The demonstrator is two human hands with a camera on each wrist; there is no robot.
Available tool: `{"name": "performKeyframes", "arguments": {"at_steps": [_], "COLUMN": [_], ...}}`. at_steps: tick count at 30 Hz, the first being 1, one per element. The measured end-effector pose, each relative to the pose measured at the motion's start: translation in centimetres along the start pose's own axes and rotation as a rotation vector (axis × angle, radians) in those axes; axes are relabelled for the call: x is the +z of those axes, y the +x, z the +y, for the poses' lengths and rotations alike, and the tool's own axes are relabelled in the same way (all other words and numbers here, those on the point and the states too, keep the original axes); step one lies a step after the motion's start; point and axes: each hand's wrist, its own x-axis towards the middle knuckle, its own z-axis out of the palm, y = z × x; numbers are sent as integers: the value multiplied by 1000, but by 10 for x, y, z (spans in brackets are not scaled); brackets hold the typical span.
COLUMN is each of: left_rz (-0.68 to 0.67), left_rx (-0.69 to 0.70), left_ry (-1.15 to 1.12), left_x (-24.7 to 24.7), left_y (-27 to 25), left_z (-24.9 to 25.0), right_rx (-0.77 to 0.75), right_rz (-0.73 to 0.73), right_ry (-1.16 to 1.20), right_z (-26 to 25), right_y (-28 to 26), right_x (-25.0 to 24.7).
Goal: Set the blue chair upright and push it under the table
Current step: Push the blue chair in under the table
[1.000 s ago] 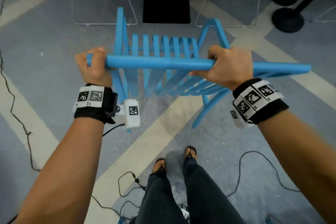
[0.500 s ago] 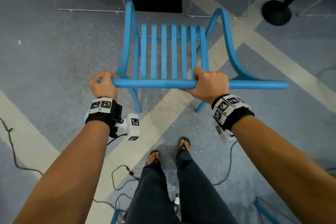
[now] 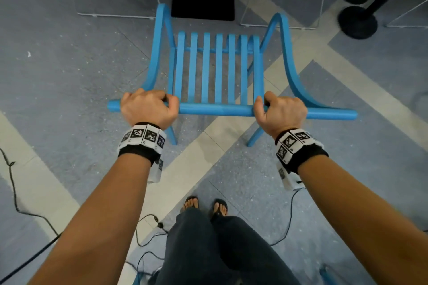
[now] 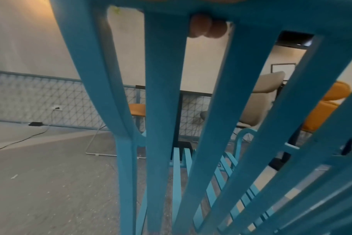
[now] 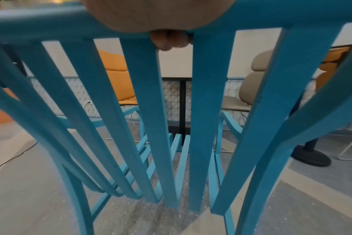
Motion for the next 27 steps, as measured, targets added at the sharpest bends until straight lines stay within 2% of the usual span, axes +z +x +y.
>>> {"name": "performKeyframes", "arguments": {"at_steps": [8,20,27], "left_rz": [24,17,-15], "left_rx": [-36,-78,-40], "left_ry": [-17,-17,10], "left_x": [16,53,72], "left_y": [78,262,365], "left_z": [11,6,5], "right_rx": [-13,-29,-9], "right_rz": [20,14,31], "right_ry": [28,37,45], "right_z": [-3,-33,-51], "right_y": [84,266,365], "right_x": [24,74,95]}}
